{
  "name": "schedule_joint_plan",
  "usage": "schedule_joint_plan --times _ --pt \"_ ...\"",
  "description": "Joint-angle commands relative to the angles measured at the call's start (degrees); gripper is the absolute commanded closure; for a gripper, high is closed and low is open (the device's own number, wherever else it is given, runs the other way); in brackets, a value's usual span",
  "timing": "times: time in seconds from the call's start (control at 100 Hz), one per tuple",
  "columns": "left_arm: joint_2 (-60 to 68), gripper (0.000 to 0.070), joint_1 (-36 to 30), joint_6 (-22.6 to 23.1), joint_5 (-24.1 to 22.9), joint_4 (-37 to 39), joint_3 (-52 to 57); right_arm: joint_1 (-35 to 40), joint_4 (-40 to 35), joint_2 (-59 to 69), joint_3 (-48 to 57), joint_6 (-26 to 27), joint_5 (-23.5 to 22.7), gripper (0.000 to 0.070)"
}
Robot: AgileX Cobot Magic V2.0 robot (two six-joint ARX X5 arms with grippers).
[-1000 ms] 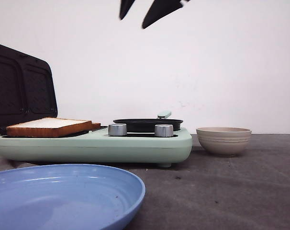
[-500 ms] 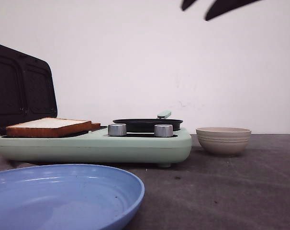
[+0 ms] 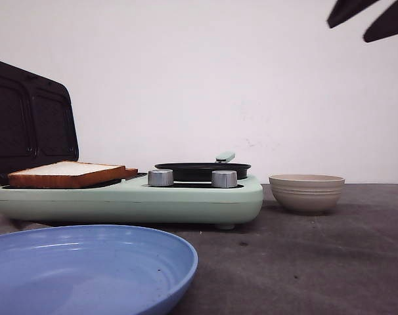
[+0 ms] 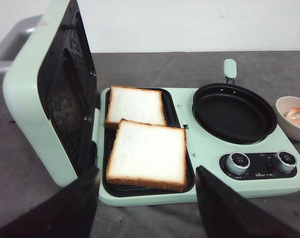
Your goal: Make breakfast with bread and shrimp
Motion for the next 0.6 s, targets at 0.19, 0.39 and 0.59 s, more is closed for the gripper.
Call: schedule_joint_plan --times 0.19,0.39,0.59 --pt "-1.1 0.0387 0.0 -0.6 0.3 1.2 -0.1 0.4 -0.3 -6.9 -5.4 5.7 1.2 0.0363" --pt "-3.1 0.0387 0.0 -1.9 0.3 1.5 -0.1 0.4 -1.9 -9.0 -7.2 6.5 1.2 0.0364" --pt "-4.7 0.0387 0.0 -1.9 0.3 1.3 -0.1 0.4 -3.3 -9.0 -7.2 5.6 1.6 0.0364"
